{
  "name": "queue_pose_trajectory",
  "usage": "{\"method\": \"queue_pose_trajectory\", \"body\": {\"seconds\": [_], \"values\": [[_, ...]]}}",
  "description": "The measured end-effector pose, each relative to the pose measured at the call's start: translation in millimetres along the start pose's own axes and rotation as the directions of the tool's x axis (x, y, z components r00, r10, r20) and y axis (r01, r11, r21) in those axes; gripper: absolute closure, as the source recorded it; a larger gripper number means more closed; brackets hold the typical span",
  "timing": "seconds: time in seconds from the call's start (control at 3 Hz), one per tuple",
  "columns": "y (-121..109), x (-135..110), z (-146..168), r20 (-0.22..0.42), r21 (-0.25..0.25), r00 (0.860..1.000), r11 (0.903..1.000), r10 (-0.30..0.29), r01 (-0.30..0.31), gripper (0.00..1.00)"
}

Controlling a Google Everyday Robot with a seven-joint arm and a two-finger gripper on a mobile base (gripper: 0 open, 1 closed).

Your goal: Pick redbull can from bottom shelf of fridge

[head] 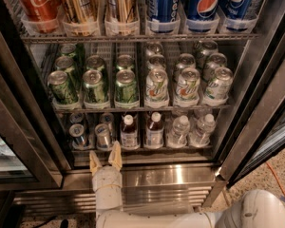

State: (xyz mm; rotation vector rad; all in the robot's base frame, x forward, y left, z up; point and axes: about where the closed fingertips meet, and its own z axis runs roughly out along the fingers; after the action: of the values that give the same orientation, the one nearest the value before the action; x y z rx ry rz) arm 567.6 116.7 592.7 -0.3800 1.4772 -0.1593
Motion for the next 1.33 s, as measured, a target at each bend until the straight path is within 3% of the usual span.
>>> {"method": "queue_pose_trajectory", "body": {"seconds": [1.33], "values": [[18, -8, 34, 0.02, 0.028, 0.997, 0.9969, 0.073, -0.073, 0.38]]}}
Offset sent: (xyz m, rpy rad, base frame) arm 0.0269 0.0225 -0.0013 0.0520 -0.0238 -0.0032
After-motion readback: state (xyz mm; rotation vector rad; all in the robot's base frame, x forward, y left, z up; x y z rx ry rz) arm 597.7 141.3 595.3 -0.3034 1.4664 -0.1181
